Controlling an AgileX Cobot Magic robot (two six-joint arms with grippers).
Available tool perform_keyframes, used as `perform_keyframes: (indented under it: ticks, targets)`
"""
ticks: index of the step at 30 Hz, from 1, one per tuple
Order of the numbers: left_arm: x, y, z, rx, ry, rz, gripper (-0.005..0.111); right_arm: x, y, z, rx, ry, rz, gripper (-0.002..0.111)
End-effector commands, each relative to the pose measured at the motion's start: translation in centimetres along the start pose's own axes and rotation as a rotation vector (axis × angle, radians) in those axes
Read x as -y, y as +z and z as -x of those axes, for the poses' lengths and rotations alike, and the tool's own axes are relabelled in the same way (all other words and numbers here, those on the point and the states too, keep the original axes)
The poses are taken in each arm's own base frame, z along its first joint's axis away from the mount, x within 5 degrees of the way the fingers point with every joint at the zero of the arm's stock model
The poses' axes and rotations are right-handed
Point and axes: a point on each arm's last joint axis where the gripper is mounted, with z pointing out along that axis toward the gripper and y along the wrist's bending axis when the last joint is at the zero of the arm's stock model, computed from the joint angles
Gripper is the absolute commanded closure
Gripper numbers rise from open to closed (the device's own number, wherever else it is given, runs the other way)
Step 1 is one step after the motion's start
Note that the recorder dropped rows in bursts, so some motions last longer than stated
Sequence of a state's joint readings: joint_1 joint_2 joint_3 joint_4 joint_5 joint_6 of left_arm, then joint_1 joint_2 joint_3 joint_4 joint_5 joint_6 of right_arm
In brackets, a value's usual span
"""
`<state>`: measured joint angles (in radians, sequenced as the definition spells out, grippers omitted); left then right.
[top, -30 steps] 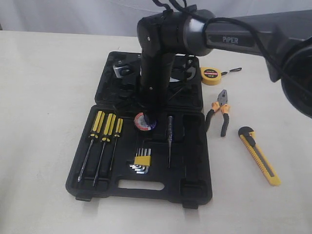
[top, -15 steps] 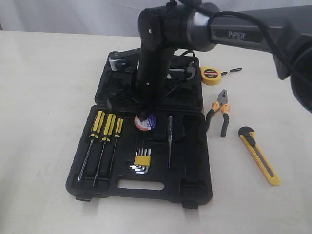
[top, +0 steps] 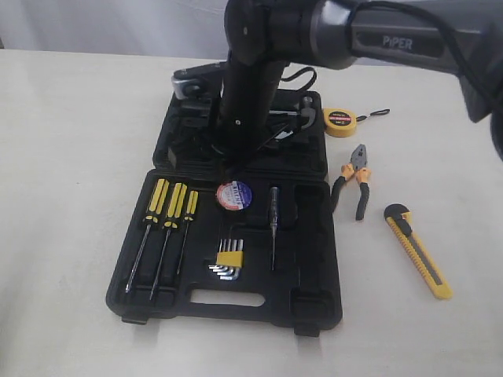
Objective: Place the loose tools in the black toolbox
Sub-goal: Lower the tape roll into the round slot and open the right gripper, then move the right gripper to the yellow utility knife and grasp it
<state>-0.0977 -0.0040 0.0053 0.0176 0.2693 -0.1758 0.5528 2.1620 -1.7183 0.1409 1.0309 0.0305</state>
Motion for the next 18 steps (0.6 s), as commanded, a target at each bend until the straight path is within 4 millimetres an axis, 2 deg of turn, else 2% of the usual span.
perform_keyframes:
  ticks: [1, 4, 6, 8, 10, 18]
  targets:
    - [0.0, 0.0, 0.1, 0.000, 0.006, -0.004, 0.107, 0.5, 3.1, -0.2, -0.066, 0.024, 0.000, 0.109]
    - [0.0, 0.0, 0.1, 0.000, 0.006, -0.004, 0.107, 0.6, 4.4, -0.3, -0.093, 0.031, 0.004, 0.109]
    - [0.0, 0.0, 0.1, 0.000, 0.006, -0.004, 0.107, 0.5, 3.8, -0.4, -0.092, 0.028, 0.006, 0.109]
    - [0.0, 0.0, 0.1, 0.000, 0.006, -0.004, 0.107, 0.3, 1.5, -0.2, -0.051, -0.002, 0.010, 0.109]
    - [0.0, 0.0, 0.1, 0.000, 0.006, -0.004, 0.107, 0.0, -1.8, -0.1, 0.016, -0.021, 0.000, 0.109]
    - [0.0, 0.0, 0.1, 0.000, 0.006, -0.004, 0.107, -0.6, -9.4, -2.0, 0.052, -0.086, -0.011, 0.109]
